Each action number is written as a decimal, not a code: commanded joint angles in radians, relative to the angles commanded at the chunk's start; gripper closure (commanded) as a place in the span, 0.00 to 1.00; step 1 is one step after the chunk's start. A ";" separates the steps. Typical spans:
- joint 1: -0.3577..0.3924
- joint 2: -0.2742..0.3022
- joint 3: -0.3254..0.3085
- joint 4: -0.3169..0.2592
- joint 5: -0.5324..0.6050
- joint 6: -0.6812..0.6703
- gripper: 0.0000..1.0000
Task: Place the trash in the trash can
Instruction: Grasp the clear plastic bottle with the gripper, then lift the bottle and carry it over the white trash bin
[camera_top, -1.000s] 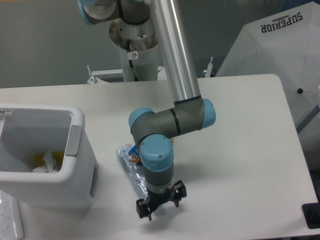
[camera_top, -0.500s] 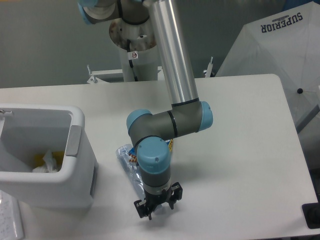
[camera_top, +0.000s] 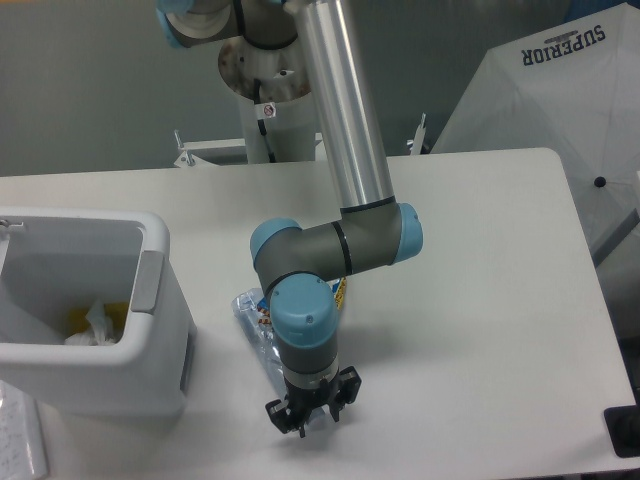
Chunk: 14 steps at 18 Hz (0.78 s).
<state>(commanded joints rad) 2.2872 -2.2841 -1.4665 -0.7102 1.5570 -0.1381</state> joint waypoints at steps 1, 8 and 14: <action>0.000 0.000 0.000 0.000 0.000 0.000 0.62; 0.000 0.002 0.006 0.000 0.000 -0.002 0.69; 0.020 0.032 0.106 0.000 -0.006 0.006 0.69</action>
<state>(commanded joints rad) 2.3070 -2.2520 -1.3610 -0.7102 1.5509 -0.1319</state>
